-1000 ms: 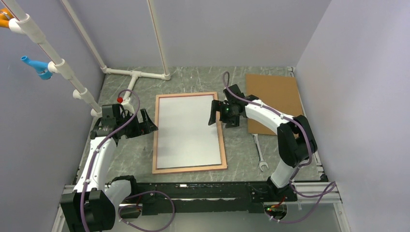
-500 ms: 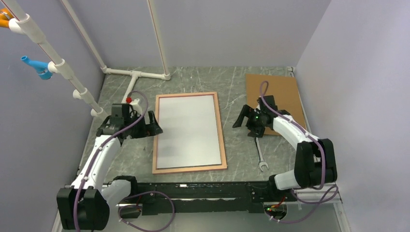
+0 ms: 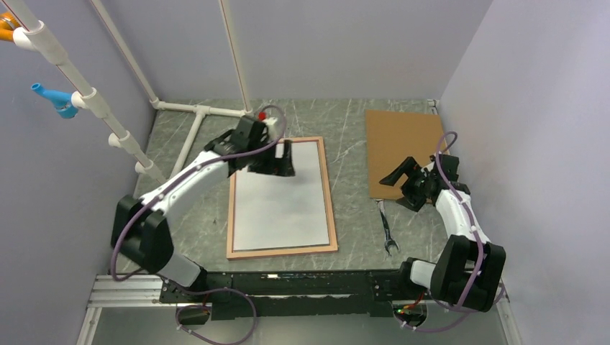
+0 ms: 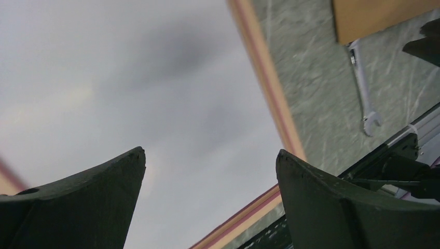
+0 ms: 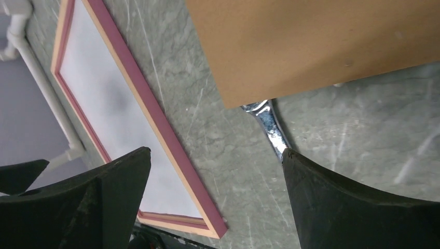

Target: Put the photo into the frame

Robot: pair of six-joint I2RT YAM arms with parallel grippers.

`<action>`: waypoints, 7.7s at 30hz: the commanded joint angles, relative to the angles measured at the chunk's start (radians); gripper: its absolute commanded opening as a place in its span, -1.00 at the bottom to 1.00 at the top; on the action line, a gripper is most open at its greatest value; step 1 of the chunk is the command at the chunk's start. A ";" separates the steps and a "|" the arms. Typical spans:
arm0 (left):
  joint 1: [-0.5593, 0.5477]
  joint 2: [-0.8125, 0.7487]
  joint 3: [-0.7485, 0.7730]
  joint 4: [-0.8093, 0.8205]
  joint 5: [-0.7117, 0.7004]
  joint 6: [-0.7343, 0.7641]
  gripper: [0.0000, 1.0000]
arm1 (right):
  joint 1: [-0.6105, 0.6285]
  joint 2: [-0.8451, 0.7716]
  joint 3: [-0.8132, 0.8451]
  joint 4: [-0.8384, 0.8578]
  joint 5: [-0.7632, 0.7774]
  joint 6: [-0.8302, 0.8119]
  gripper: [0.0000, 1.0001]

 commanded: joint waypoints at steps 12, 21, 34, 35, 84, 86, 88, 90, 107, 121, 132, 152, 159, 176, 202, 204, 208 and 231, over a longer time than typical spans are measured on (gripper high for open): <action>-0.190 0.498 0.387 0.375 0.270 -0.297 0.93 | -0.184 -0.058 -0.018 -0.047 -0.084 -0.085 0.98; -0.221 0.756 0.492 0.685 0.457 -0.582 0.86 | -0.192 -0.099 -0.026 -0.073 -0.071 -0.090 0.98; -0.257 1.009 0.637 0.922 0.497 -0.797 0.69 | -0.196 -0.132 -0.012 -0.106 -0.060 -0.099 0.98; -0.259 1.024 0.649 0.934 0.497 -0.810 0.67 | -0.196 -0.135 -0.012 -0.107 -0.059 -0.099 0.98; -0.256 0.972 0.657 0.950 0.440 -0.669 -1.00 | -0.201 -0.169 0.009 -0.094 -0.134 -0.067 0.97; -0.239 0.917 0.614 0.935 0.437 -0.649 -1.00 | -0.200 -0.169 0.011 -0.088 -0.142 -0.064 0.97; -0.221 0.860 0.563 0.929 0.436 -0.635 -1.00 | -0.200 -0.163 0.015 -0.082 -0.157 -0.059 0.97; -0.199 0.800 0.499 0.926 0.437 -0.625 -1.00 | -0.200 -0.155 0.017 -0.075 -0.168 -0.056 0.97; -0.070 0.274 -0.134 0.806 0.349 -0.478 -1.00 | -0.200 -0.081 -0.020 0.042 -0.239 -0.037 0.96; -0.024 -0.054 -0.498 0.627 0.228 -0.403 -0.91 | -0.186 0.023 -0.050 0.092 -0.231 -0.056 0.96; -0.024 -0.160 -0.433 0.300 0.004 -0.226 0.51 | -0.095 0.083 -0.011 0.096 -0.169 -0.058 0.97; -0.051 -0.024 -0.393 0.449 0.176 -0.239 -0.29 | 0.006 0.259 0.101 0.067 -0.074 -0.099 0.95; -0.113 0.040 -0.376 0.384 0.088 -0.218 -0.45 | 0.006 0.211 0.046 0.071 -0.076 -0.102 0.95; -0.129 0.172 -0.360 0.343 0.059 -0.226 -0.58 | 0.007 0.236 0.017 0.079 -0.115 -0.132 0.93; -0.131 0.209 -0.343 0.324 0.060 -0.228 -0.62 | 0.006 0.241 -0.117 0.470 -0.529 0.071 -0.11; -0.131 0.204 -0.344 0.326 0.062 -0.227 -0.60 | 0.009 0.225 -0.119 0.500 -0.545 0.091 -0.27; -0.132 0.192 -0.347 0.327 0.057 -0.221 -0.55 | 0.030 0.197 -0.110 0.530 -0.560 0.118 -0.58; -0.132 -0.220 -0.303 0.184 -0.090 -0.192 0.56 | 0.192 0.038 0.399 -0.024 -0.273 -0.020 -1.00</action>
